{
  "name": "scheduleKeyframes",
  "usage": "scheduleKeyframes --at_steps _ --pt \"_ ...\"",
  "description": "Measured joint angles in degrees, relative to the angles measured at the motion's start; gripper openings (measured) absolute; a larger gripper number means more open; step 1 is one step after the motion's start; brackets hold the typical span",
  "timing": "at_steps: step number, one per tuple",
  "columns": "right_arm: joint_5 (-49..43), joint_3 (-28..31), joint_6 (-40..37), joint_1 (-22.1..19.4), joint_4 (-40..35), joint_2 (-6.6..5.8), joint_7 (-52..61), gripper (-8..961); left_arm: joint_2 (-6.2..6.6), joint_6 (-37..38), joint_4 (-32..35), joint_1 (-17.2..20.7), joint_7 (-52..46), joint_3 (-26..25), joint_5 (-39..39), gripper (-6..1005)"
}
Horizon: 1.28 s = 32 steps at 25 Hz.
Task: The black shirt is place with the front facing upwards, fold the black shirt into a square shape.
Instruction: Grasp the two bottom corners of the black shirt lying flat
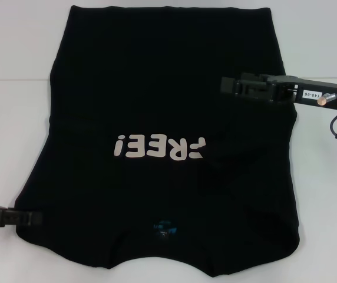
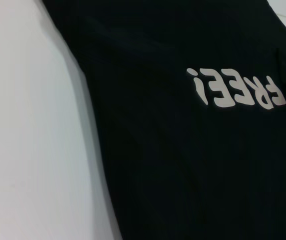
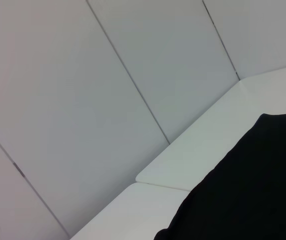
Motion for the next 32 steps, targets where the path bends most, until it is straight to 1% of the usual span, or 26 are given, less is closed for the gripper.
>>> scheduleKeyframes --at_steps 4,5,7,14,22,25,27,29,32 --pt "0.0 0.0 0.0 0.0 0.0 0.00 0.0 941 0.34 0.0 0.3 0.2 -0.2 -0.1 0.1 812" --pt "0.0 0.0 0.0 -0.1 0.0 0.00 0.0 941 0.62 0.1 1.0 0.5 -0.7 -0.1 0.1 803" --pt "0.1 0.0 -0.1 -0.1 -0.1 0.00 0.0 940 0.74 0.2 1.8 0.6 -1.0 -0.1 0.4 804" --pt "0.2 0.0 -0.2 0.0 0.0 -0.07 0.0 938 0.70 0.0 2.2 0.3 -1.5 -0.1 2.8 807" --pt "0.2 0.0 -0.2 0.1 -0.1 -0.09 0.0 933 0.43 0.0 2.3 -0.5 -1.5 0.0 3.0 809" --pt "0.2 0.0 -0.2 0.1 -0.2 -0.12 0.0 931 0.49 0.0 2.4 -0.6 -1.5 0.0 3.0 801" --pt "0.2 0.1 -0.2 0.1 -0.2 -0.21 0.0 930 0.75 -0.5 2.4 -0.9 -2.2 0.0 3.9 792" --pt "0.2 0.2 -0.2 0.1 -0.2 -0.33 0.0 928 0.73 -0.8 2.5 -1.2 -2.7 0.1 4.9 784" --pt "0.2 0.5 -0.2 0.1 -0.2 -0.37 0.0 927 0.28 -1.2 3.0 -1.6 -2.9 0.7 5.9 654"
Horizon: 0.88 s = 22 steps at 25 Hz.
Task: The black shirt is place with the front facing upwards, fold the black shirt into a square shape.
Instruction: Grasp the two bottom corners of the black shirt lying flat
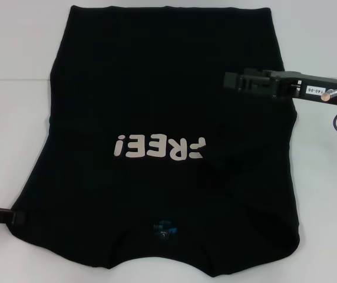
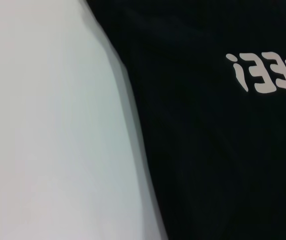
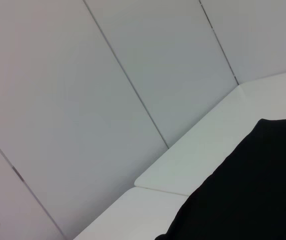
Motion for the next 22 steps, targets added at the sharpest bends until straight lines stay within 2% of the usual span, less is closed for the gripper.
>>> scheduleKeyframes --at_steps 2,10,15,19,22 --pt "0.0 0.1 -0.1 0.0 0.0 0.00 0.0 925 -0.24 -0.1 0.3 -0.2 -0.1 0.5 0.1 567" --pt "0.0 0.1 -0.2 0.0 0.0 -0.12 0.0 920 -0.33 -0.9 0.5 -0.8 -0.7 1.1 1.1 328" --pt "-0.2 0.1 -0.1 0.0 0.3 -0.47 0.5 917 -0.39 -1.4 0.5 -0.8 -1.2 1.6 1.5 104" --pt "-0.5 0.1 -0.3 -0.6 0.1 -1.56 1.8 915 -0.59 -0.7 1.1 -0.9 -1.2 1.1 1.0 44" --pt "-2.0 0.0 -0.9 -1.4 0.1 -3.53 4.7 913 -0.78 -0.1 1.2 -1.1 -1.0 0.9 0.0 -1"
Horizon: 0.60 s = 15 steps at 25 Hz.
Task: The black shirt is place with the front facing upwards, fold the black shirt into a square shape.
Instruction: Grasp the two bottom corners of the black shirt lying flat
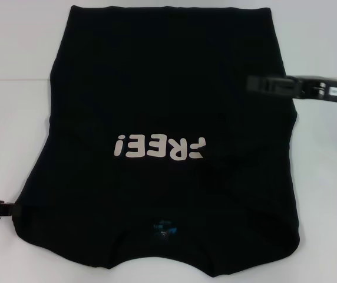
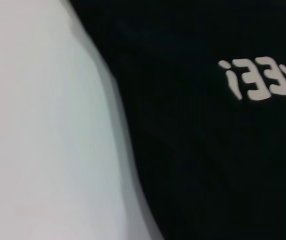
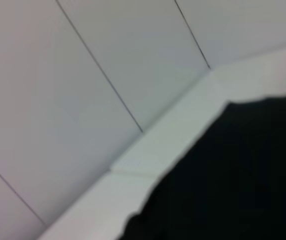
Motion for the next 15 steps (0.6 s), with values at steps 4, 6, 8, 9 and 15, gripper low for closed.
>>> scheduleKeyframes --at_steps 4,6,8,9,15 --pt "-7.1 0.0 -3.5 -0.5 0.3 -3.90 8.6 911 -0.43 0.5 0.0 -0.1 0.0 0.0 -0.9 1" --pt "-11.2 0.0 -6.9 -0.7 0.1 -5.75 14.0 909 -0.68 0.6 0.0 -0.2 0.0 0.0 -1.1 1" --pt "-14.6 0.0 -9.9 -0.8 -0.1 -7.16 18.1 908 -0.86 0.6 0.0 -0.2 0.0 0.0 -1.2 2" --pt "-16.4 0.0 -11.2 -0.9 -0.2 -7.81 19.8 908 -0.93 0.6 0.0 -0.2 0.0 0.0 -1.2 3" --pt "-26.9 0.0 -14.5 -0.8 -0.3 -7.32 23.5 904 -1.67 0.1 0.0 -0.1 0.3 0.0 -1.4 5"
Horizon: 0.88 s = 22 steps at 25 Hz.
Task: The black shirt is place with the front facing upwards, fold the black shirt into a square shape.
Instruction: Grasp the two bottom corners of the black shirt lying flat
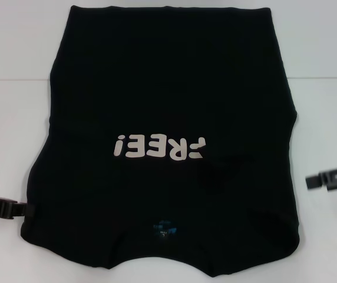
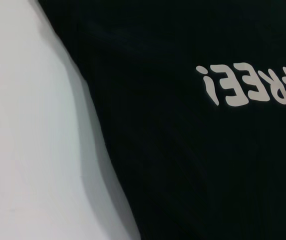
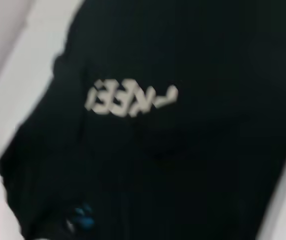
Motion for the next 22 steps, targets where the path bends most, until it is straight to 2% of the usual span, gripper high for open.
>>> scheduleKeyframes --at_steps 5,9,16,22 --pt "-6.1 0.0 0.9 1.3 0.0 2.64 0.1 889 -0.08 -0.2 0.0 0.0 0.2 0.0 -0.4 7" --pt "-8.6 -0.3 1.4 2.3 0.0 4.28 0.1 887 -0.08 -0.2 0.0 -0.1 0.4 0.0 -0.5 8" --pt "-10.1 -1.1 0.1 4.2 -0.2 5.36 1.0 886 -0.02 -0.2 0.0 -0.1 0.5 0.0 -0.6 11" --pt "-12.8 -2.4 -0.2 5.5 -3.5 6.60 2.6 886 0.01 -0.3 -0.2 -0.1 0.5 0.0 -0.6 14"
